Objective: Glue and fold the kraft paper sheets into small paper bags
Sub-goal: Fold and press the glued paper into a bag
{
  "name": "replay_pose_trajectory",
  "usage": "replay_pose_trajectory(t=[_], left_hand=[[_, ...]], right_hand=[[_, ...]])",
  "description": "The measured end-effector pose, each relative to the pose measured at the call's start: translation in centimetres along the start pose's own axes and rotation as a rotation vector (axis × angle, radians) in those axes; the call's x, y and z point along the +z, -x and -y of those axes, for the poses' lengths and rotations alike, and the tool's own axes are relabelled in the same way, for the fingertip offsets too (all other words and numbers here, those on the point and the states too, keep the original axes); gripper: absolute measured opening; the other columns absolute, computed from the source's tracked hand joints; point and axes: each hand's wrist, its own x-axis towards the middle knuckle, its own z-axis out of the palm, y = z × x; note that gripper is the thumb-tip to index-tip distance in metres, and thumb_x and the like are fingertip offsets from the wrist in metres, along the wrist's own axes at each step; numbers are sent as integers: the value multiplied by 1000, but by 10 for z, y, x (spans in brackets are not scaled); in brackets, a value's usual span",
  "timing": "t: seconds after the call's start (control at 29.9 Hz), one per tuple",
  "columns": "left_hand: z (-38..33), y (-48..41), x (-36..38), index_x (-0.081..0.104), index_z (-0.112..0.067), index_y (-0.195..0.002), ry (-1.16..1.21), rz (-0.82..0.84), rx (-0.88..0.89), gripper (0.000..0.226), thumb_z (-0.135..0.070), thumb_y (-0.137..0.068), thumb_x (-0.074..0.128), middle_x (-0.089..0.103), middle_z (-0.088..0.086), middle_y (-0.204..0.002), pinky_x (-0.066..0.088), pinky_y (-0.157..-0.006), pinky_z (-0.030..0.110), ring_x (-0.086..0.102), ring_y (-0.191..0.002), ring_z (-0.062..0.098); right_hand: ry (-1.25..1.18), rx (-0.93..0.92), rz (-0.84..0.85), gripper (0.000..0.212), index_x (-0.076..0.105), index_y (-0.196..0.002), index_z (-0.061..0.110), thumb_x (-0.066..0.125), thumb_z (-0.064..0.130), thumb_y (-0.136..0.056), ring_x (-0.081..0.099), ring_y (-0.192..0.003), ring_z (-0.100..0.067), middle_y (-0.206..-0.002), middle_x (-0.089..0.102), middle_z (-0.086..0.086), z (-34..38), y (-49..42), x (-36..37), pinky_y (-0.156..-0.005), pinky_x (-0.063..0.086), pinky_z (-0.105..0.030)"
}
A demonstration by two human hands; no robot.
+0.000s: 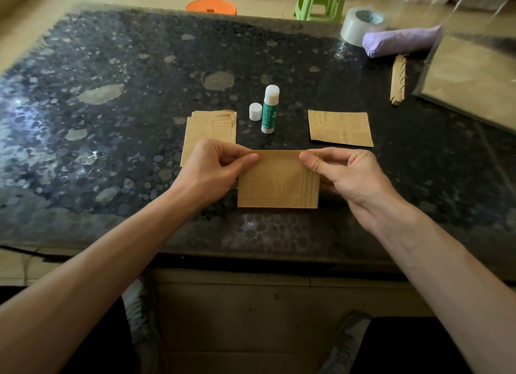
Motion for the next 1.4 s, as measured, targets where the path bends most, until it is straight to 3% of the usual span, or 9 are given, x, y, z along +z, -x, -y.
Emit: replay_pose_trajectory(t=[0.3,0.43,0.63,0.8,0.97,1.27,1.4], left_hand=[[1,0,-2,76,-16,-111,62,4,-91,18,-20,-98,65,79,-8,-93,57,-70,15,74,-89,5],[3,4,-1,78,-19,-106,143,-7,-134,17,-28,-93,72,79,-6,-94,60,-77,21,75,-91,7],[0,7,5,78,-18,-101,164,-13,-127,16,-28,-90,73,79,-6,-93,56,-69,15,75,-89,6],[2,11,12,77,-11,-102,199,50,-156,21,-26,-88,76,79,-3,-96,59,-70,19,75,-91,10],[3,13,15,78,-9,-100,205,37,-148,19,-25,-89,75,79,0,-95,60,-72,22,76,-90,11],[4,10,11,78,-12,-103,170,20,-135,18,-25,-93,71,79,-2,-96,59,-72,19,76,-91,9],[5,10,11,77,-15,-102,157,2,-127,14,-24,-95,68,79,-3,-96,60,-73,20,75,-90,9]], right_hand=[[24,-17,-34,10,81,-93,22,83,22,-83,76,-87,-3,-88,80,8,0,-2,-3,-86,61,-31],[-1,-20,-46,11,82,-94,24,84,25,-82,75,-96,-8,-93,80,10,-2,-1,1,-91,60,-34],[-123,178,114,49,74,-110,22,93,32,-66,69,-108,-20,-111,76,-2,-7,2,13,-89,61,-42],[-65,89,50,70,78,-103,24,97,51,-41,71,-108,-22,-103,79,3,-15,2,20,-96,58,-48],[-21,9,63,37,75,-92,25,94,39,-64,73,-91,-9,-84,78,11,-17,8,24,-83,61,-34],[7,-12,1,26,78,-88,24,91,39,-70,71,-91,-6,-83,78,16,-15,6,22,-79,56,-29],[9,12,-17,28,79,-90,23,90,39,-70,72,-95,-10,-86,79,12,-14,4,20,-90,59,-37]])
